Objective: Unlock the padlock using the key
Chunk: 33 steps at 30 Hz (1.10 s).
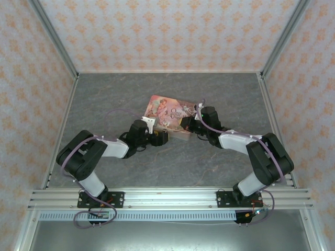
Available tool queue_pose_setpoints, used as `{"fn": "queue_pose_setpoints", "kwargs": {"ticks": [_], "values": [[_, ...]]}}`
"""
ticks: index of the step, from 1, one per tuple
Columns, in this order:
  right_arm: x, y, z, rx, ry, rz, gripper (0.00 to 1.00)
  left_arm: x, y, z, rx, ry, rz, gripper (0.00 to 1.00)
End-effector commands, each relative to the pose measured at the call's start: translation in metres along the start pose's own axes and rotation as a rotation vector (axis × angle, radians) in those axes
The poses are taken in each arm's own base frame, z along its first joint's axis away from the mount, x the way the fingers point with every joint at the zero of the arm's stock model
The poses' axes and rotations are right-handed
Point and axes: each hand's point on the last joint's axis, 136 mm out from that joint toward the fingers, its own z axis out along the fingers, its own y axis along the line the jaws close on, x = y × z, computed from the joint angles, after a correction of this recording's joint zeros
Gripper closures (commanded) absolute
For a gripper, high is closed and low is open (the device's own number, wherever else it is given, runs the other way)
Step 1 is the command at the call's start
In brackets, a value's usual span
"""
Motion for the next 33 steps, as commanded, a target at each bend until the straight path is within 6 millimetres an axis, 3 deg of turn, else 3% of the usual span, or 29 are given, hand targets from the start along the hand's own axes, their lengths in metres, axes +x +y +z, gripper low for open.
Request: {"fn": "queue_pose_setpoints", "kwargs": {"ticks": [1, 15, 33], "values": [[0.028, -0.033, -0.003, 0.106, 0.079, 0.033, 1.00, -0.018, -0.008, 0.005, 0.006, -0.057, 0.052, 0.30], [0.031, -0.035, -0.002, 0.105, 0.082, 0.034, 1.00, -0.016, -0.023, 0.022, 0.023, -0.038, 0.057, 0.47], [0.031, -0.033, -0.001, 0.085, 0.083, 0.040, 1.00, -0.020, -0.013, 0.029, -0.061, -0.075, -0.020, 0.61]]}}
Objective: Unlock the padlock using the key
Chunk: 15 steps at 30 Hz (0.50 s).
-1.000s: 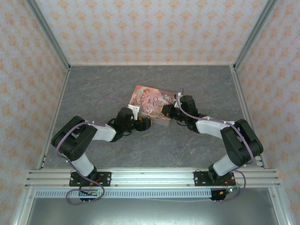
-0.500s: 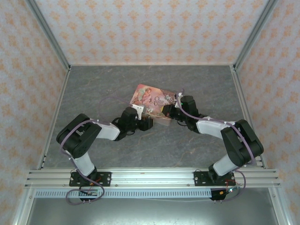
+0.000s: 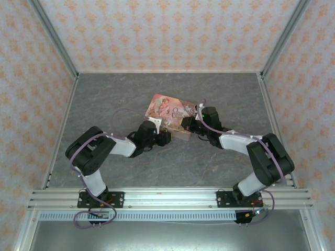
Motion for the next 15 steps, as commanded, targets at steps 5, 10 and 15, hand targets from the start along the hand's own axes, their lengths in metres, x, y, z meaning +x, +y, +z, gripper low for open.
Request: {"fn": "queue_pose_setpoints", "kwargs": {"ticks": [5, 10, 15], "values": [[0.0312, -0.0307, 0.0008, 0.085, 0.089, 0.042, 1.00, -0.0284, -0.0002, 0.0021, -0.041, -0.101, -0.056, 0.61], [0.0316, -0.0301, 0.0014, 0.081, 0.091, 0.045, 1.00, -0.0310, 0.0033, 0.0008, -0.075, -0.126, -0.102, 0.60], [0.0318, -0.0301, 0.0015, 0.081, 0.092, 0.045, 1.00, -0.0333, 0.0017, 0.0019, -0.082, -0.130, -0.104, 0.62]]}}
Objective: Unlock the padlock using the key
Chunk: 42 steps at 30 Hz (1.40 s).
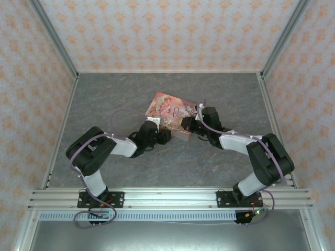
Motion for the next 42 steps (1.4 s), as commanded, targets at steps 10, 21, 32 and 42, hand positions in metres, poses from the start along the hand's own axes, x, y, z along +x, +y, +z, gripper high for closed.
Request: {"fn": "queue_pose_setpoints", "kwargs": {"ticks": [10, 21, 32, 42], "values": [[0.015, -0.011, -0.003, 0.039, 0.053, -0.014, 1.00, -0.029, -0.015, -0.005, 0.000, -0.073, -0.012, 0.77], [0.001, 0.026, -0.065, 0.018, -0.064, -0.304, 1.00, -0.032, -0.032, -0.029, 0.021, 0.000, -0.177, 0.86], [0.072, 0.026, -0.096, -0.072, -0.027, -0.521, 1.00, -0.036, -0.063, -0.048, 0.057, 0.136, -0.451, 0.95], [0.078, 0.021, -0.075, -0.023, -0.052, -0.601, 1.00, -0.039, -0.084, -0.062, 0.070, 0.229, -0.611, 0.95]]}}
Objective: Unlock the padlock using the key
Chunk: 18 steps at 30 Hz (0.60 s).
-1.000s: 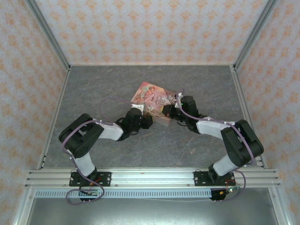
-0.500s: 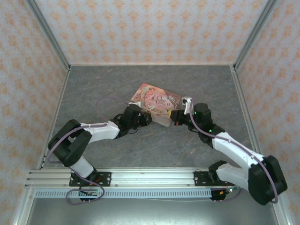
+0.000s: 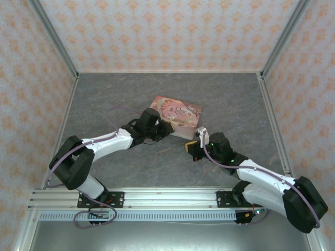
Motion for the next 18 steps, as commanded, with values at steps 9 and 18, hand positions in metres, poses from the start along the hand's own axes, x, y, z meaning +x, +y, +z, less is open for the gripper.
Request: {"fn": "queue_pose_setpoints", "kwargs": {"ticks": [9, 18], "values": [[-0.033, 0.001, 0.018, 0.026, -0.121, -0.092, 1.00, 0.008, -0.028, -0.017, 0.061, 0.064, -0.159, 0.96], [-0.038, 0.004, 0.029, -0.003, -0.144, -0.093, 1.00, 0.008, -0.031, -0.022, 0.065, 0.059, -0.187, 0.96]]}}
